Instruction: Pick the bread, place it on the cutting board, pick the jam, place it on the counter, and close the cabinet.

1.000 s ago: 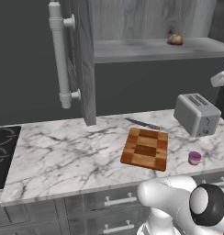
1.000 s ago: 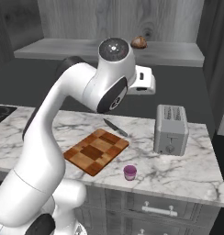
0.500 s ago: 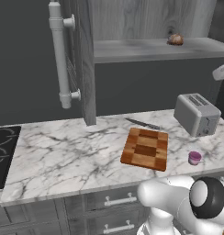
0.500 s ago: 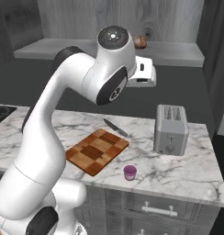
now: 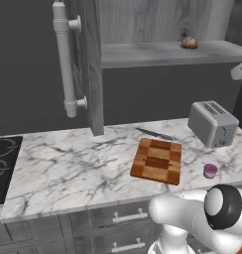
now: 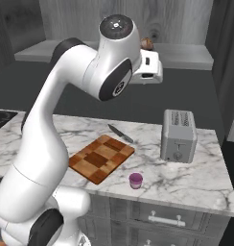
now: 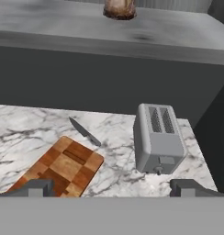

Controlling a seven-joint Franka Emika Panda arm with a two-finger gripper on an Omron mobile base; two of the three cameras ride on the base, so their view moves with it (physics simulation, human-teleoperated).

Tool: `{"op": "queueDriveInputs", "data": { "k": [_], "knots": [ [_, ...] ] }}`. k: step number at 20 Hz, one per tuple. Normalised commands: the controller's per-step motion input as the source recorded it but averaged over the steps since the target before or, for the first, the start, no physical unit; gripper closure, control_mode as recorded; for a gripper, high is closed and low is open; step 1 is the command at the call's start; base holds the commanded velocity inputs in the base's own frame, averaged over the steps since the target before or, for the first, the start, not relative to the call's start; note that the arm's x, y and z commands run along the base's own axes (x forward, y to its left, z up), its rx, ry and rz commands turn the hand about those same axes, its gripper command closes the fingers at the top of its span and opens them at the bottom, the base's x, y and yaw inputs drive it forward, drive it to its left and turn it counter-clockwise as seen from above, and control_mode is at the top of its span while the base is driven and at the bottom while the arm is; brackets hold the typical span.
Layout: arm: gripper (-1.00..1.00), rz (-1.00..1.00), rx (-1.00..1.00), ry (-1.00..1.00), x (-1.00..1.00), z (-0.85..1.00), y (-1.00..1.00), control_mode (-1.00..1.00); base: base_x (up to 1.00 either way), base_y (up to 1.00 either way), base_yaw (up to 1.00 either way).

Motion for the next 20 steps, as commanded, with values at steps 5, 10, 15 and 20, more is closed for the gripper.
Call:
{"op": "queueDriveInputs", "data": {
  "k": [5, 10, 15, 20],
  "knots": [
    [-1.0, 0.0, 0.0, -0.01, 0.0, 0.13, 0.08, -1.0, 0.0, 0.0, 0.0],
    [-1.0, 0.0, 0.0, 0.0, 0.0, 0.09, 0.09, -1.0, 0.0, 0.0, 0.0],
    [-1.0, 0.0, 0.0, 0.0, 0.0, 0.13, 0.06, -1.0, 0.0, 0.0, 0.0],
    [-1.0, 0.0, 0.0, -0.01, 0.0, 0.09, 0.07, -1.0, 0.0, 0.0, 0.0]
  ]
}}
